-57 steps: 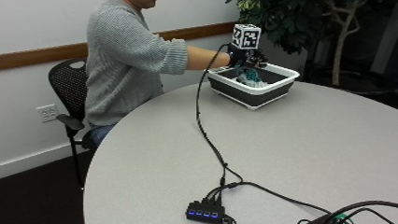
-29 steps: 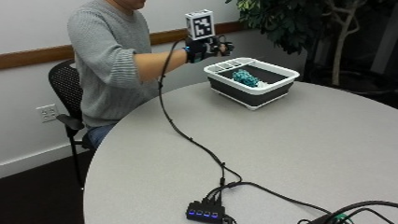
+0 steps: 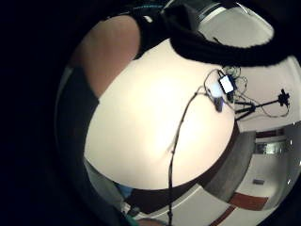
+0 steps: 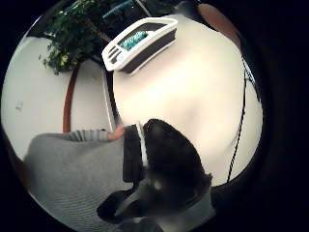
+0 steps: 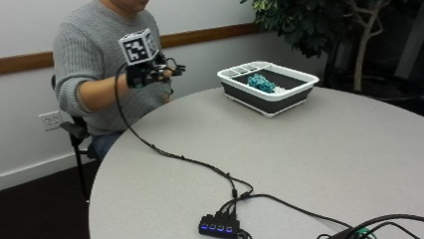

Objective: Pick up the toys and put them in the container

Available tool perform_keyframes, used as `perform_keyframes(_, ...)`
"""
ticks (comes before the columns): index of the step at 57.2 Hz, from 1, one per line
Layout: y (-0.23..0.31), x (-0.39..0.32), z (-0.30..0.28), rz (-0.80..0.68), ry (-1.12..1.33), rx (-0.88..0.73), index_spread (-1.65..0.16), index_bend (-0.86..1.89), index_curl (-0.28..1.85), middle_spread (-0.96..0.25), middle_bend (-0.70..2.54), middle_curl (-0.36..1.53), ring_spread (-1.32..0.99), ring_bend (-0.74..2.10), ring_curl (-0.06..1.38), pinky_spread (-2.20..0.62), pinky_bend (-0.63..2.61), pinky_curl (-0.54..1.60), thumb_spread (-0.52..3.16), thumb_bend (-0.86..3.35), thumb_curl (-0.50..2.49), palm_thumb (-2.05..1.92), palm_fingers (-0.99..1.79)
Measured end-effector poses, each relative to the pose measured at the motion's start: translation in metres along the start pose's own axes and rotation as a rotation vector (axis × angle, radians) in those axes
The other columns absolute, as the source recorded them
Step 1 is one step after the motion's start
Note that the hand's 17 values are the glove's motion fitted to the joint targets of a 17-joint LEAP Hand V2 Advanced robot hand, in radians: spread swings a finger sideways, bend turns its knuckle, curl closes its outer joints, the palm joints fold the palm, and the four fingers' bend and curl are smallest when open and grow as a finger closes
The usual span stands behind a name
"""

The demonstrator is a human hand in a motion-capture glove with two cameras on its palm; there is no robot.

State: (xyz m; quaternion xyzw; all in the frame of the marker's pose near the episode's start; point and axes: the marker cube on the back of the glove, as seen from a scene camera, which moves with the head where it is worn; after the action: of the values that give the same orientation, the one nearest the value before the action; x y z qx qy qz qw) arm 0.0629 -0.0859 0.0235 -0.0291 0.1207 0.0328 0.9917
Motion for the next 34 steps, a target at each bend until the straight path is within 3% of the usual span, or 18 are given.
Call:
perform_keyframes(6, 0.068, -0.005, 0.014, 0.141, -0.053, 0.088, -0.40, 0.24, 0.45, -0.18, 0.18, 0.32, -0.12, 0.18, 0.29, 0.09, 0.64, 0.35, 1.33, -0.06, 0.17, -0.09, -0.01)
perform_keyframes(14, 0.111, 0.003, 0.031, 0.285, -0.170, 0.050, -0.40, 0.28, 0.47, -0.19, 0.20, 0.33, -0.13, 0.18, 0.28, 0.09, 0.61, 0.33, 1.35, -0.04, 0.16, -0.07, 0.03)
perform_keyframes(34, 0.103, 0.005, 0.033, 0.256, -0.099, 0.013, -0.40, 0.29, 0.47, -0.20, 0.19, 0.35, -0.16, 0.18, 0.27, 0.09, 0.59, 0.33, 1.37, -0.04, 0.17, -0.06, 0.05)
